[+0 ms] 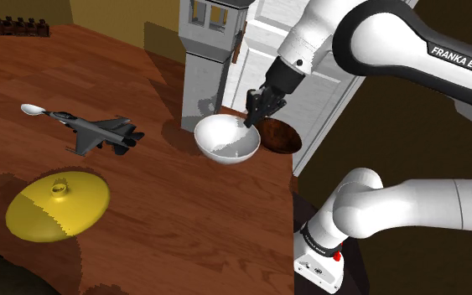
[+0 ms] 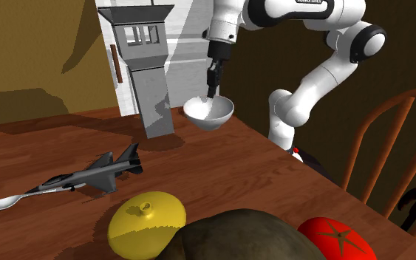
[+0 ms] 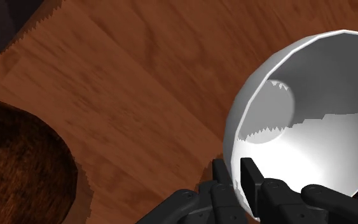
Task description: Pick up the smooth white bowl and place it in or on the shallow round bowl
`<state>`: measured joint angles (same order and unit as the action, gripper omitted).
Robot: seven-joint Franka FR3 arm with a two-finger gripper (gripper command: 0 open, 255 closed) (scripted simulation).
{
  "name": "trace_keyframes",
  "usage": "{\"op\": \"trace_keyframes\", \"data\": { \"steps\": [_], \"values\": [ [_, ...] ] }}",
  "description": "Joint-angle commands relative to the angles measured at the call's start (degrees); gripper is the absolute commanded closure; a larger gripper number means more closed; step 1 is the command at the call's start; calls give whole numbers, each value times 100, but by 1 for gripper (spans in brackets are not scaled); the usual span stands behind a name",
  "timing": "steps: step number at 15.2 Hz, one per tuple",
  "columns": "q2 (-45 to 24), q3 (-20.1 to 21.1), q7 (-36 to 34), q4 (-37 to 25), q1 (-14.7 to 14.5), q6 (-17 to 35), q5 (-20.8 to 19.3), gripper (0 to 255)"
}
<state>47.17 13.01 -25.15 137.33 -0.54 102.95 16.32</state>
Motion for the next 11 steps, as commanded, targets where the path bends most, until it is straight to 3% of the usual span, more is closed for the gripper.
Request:
{"op": "trace_keyframes", "data": {
  "steps": [1,11],
  "values": [
    [-30,-18,-27,-178,9,-146,-23,255],
    [212,-1265,1126,-287,350,-733,-699,255]
  ]
}}
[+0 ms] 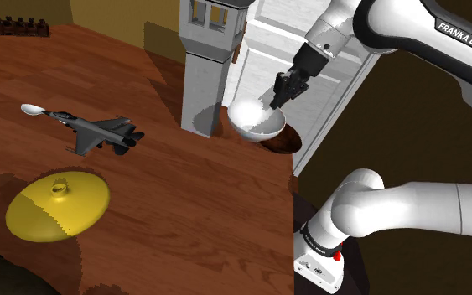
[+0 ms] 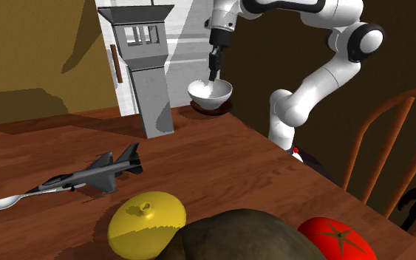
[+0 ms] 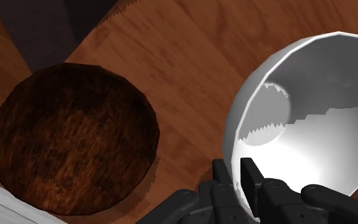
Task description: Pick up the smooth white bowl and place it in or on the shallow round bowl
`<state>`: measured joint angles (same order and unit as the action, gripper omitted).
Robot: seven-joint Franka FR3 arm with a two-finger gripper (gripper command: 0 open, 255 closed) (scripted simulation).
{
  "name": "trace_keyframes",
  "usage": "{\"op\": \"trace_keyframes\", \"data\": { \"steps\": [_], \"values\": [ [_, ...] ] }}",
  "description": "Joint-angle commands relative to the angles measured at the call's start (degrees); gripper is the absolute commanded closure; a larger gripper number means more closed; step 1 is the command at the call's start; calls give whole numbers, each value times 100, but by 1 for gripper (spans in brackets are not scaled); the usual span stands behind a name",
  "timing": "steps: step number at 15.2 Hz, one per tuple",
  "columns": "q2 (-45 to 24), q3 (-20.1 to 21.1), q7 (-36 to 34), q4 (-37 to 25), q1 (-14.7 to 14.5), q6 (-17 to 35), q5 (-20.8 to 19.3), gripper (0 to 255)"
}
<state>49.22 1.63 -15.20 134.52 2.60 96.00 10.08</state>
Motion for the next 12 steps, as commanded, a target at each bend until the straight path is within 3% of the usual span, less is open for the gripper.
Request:
{"op": "trace_keyframes", "data": {
  "steps": [1,12],
  "values": [
    [1,-263,262,-41,75,-87,-154,255],
    [-514,-1726,1708,-849,389,-530,-934,255]
  ]
}}
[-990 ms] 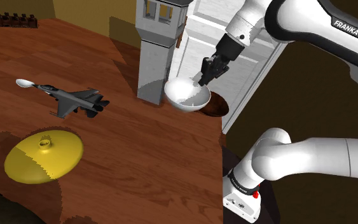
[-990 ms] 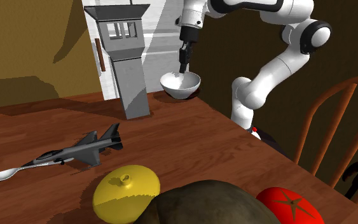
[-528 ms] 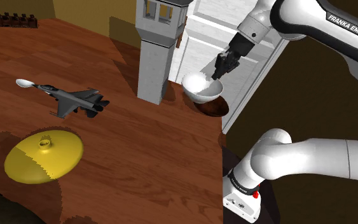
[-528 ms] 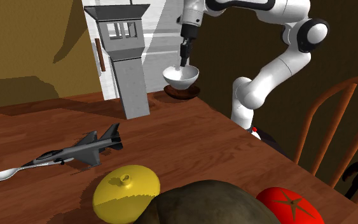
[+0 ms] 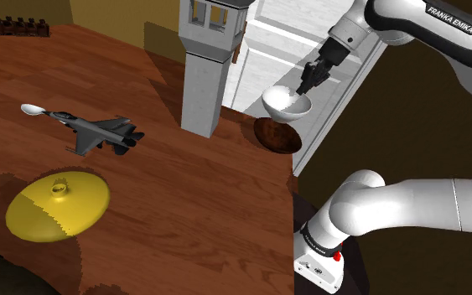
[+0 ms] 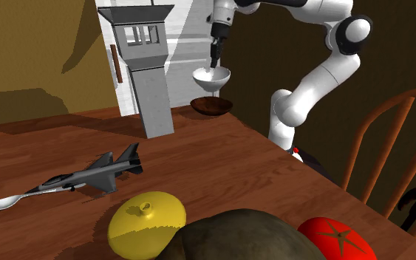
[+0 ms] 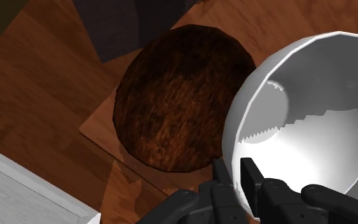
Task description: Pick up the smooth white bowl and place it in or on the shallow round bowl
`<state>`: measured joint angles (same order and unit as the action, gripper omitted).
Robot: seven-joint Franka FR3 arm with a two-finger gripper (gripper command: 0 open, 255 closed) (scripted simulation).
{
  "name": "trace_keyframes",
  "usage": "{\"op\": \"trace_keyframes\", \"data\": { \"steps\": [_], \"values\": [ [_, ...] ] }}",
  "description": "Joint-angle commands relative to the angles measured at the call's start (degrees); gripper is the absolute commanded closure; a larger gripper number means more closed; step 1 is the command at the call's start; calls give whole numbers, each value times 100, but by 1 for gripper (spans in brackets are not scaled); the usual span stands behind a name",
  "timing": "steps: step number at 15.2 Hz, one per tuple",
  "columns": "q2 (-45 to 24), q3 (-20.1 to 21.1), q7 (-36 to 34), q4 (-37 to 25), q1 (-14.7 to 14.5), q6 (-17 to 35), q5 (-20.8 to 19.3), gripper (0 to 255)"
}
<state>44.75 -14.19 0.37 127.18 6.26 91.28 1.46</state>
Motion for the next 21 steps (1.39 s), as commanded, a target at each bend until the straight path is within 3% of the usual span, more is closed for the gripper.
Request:
{"op": "trace_keyframes", "data": {
  "steps": [1,5,21],
  "values": [
    [-151,-276,285,-225,36,-92,-127,255],
    [-460,-713,722,-626,51,-199,-279,255],
    [-127,-844,851,826,200,912,-444,255]
  ]
}}
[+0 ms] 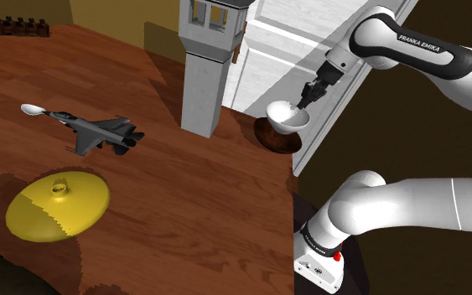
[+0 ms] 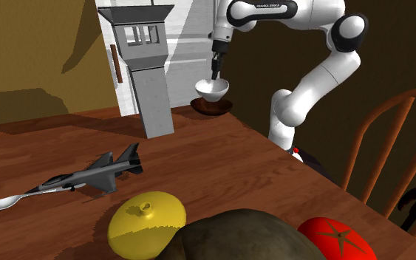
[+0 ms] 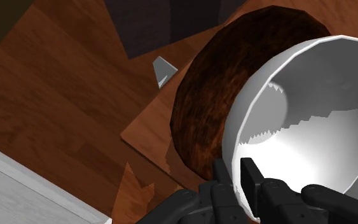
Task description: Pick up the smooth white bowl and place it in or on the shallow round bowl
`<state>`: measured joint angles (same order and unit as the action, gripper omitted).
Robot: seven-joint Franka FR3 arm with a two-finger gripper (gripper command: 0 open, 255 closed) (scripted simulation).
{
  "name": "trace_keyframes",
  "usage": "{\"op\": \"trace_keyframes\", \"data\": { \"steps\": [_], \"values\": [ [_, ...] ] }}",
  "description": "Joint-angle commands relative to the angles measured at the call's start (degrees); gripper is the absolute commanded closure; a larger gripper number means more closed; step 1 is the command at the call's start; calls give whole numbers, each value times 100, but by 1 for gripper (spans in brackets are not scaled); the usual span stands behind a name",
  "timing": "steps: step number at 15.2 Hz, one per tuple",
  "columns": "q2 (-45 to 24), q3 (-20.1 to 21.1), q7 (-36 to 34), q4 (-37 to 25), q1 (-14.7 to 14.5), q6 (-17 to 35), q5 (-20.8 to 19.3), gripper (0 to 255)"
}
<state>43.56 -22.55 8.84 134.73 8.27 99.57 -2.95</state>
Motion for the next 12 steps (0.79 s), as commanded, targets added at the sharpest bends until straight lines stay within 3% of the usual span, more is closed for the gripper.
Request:
{"op": "trace_keyframes", "data": {
  "steps": [1,5,12],
  "values": [
    [3,-20,13,154,7,153,-13,255],
    [38,-80,60,523,43,484,-61,255],
    [38,-80,59,523,43,484,-61,255]
  ]
}}
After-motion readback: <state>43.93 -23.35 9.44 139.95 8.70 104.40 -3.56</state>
